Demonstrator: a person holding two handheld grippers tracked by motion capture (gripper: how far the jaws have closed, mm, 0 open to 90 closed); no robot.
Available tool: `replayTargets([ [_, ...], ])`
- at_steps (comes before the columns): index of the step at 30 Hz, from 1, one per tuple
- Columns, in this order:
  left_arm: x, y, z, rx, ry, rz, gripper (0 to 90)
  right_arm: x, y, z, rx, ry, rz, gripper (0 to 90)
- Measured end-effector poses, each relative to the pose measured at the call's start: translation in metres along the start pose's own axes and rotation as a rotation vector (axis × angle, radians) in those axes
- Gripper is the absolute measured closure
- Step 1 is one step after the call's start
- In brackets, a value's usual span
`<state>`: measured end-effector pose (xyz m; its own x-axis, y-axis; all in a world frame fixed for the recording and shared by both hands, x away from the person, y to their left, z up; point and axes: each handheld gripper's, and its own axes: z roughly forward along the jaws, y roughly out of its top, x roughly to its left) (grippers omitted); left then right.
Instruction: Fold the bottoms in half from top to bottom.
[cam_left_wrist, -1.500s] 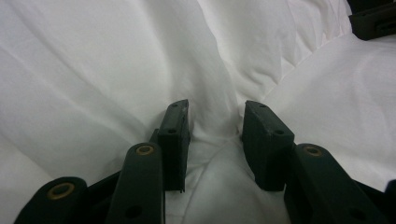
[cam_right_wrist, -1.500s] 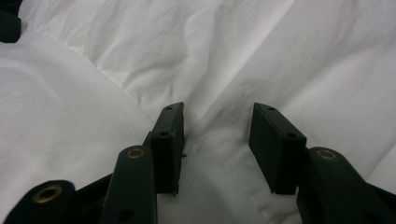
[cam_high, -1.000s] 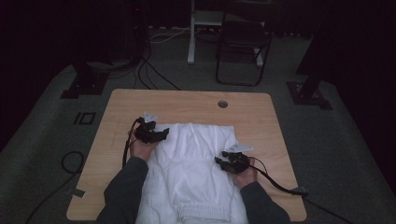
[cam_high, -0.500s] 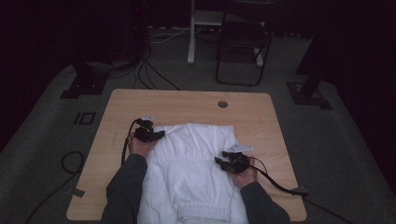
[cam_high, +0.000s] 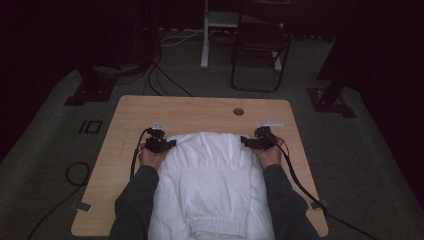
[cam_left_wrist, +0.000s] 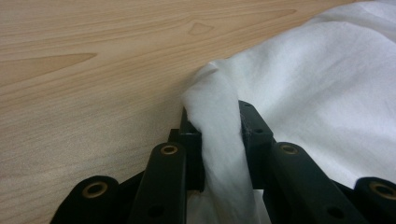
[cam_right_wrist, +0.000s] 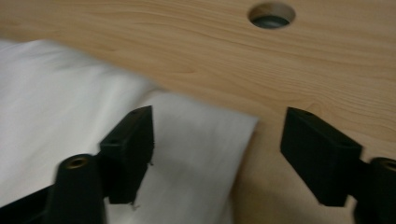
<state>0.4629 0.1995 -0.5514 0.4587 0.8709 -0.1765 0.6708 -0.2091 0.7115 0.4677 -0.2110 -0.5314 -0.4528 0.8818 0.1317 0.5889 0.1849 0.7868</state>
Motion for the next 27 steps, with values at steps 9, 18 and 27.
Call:
replayTargets([
  [9,0.001,-0.001,0.000,-0.007,-0.004,-0.008,75.6,-0.004,0.001,0.043,0.109,0.001,0.024,18.7],
  [18,-0.001,-0.001,0.000,-0.006,0.008,-0.010,75.6,0.021,-0.010,0.038,0.073,-0.011,-0.076,51.9],
  [27,0.004,0.001,-0.012,-0.027,-0.035,-0.077,81.9,0.007,-0.005,0.021,0.030,0.073,0.051,83.7],
])
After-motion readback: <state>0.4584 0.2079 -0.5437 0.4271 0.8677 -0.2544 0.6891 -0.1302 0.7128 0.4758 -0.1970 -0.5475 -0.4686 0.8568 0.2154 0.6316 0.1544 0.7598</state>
